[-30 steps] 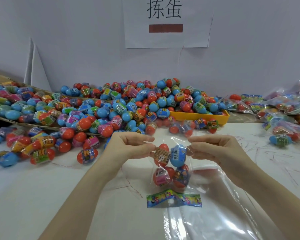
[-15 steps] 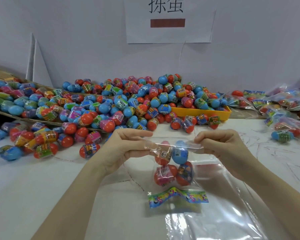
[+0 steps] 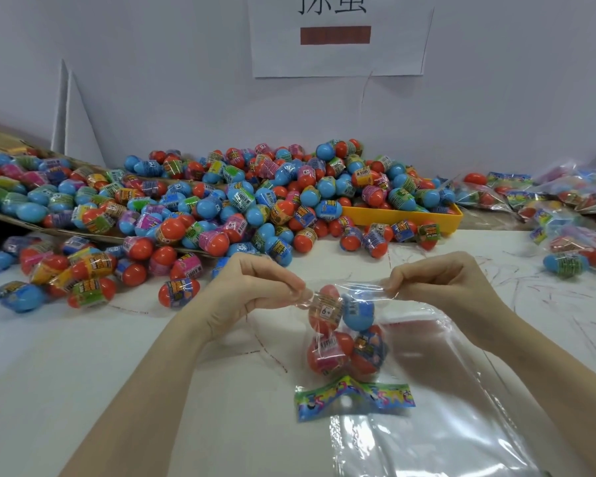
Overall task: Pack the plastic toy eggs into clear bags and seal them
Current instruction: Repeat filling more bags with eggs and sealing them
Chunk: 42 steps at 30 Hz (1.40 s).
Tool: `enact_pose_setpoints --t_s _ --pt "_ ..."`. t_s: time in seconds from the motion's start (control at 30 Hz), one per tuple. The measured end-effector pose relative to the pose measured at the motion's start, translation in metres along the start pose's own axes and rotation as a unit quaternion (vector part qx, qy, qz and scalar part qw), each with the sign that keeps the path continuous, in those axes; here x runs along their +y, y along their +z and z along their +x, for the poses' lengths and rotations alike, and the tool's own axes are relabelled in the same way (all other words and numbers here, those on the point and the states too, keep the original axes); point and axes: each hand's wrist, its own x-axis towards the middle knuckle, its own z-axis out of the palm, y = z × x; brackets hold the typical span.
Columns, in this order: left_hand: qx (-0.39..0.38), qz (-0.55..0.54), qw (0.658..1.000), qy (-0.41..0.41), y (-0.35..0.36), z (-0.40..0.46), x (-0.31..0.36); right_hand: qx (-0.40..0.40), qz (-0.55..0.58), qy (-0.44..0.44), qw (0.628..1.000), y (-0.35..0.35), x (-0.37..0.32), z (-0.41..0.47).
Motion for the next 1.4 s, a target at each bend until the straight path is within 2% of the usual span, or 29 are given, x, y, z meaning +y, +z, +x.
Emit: enact_pose_setpoints --t_s 0.23,0.33,0.5,0.53,0.63,0.67,0.77,0.87,1.03,1.2,1.3,1.4 --pt "-0.037 0.005 0.999 -0.002 -0.001 -0.002 0.005 -0.003 0.01 0.03 0.999 -0.004 0.005 0.001" --pt "-0.009 0.091 0.996 0.009 0.0 -0.001 0.005 -0.012 0.012 0.028 0.999 -0.003 0.005 0.001" --pt "0.004 0.075 0.997 0.02 0.002 -0.001 0.006 -0.061 -0.029 0.051 0.996 -0.012 -0.002 0.0" --pt "0.006 0.071 0.997 0.022 0.002 -0.001 0.006 -0.048 -0.043 0.044 0.997 -0.013 -0.004 0.001" --pt "0.006 0.072 0.997 0.026 0.004 -0.001 0.008 0.069 -0.061 -0.001 0.996 -0.008 -0.013 0.002" --pt "0.007 0.072 0.997 0.029 0.005 -0.001 0.009 0.076 -0.073 0.0 0.994 -0.003 -0.014 0.002" --pt "0.0 0.071 0.997 0.037 0.006 -0.002 0.01 -0.01 -0.118 0.076 0.99 0.02 -0.014 -0.002" --pt "-0.008 0.066 0.997 0.038 0.007 -0.002 0.011 -0.068 -0.143 0.106 0.982 0.026 -0.012 -0.002" --pt "-0.003 0.055 0.998 0.03 0.006 -0.002 0.012 -0.16 -0.034 0.139 0.977 0.013 -0.015 -0.002" --pt "-0.001 0.027 1.0 -0.006 0.012 -0.001 0.011 -0.141 0.02 0.111 0.984 0.01 -0.012 -0.001" --pt "-0.049 0.063 0.996 -0.041 0.021 -0.003 0.011 -0.121 0.027 0.087 0.989 0.009 -0.011 -0.001" --pt "-0.074 0.052 0.995 -0.036 0.023 -0.004 0.011 -0.113 0.034 0.076 0.99 0.008 -0.01 -0.001"
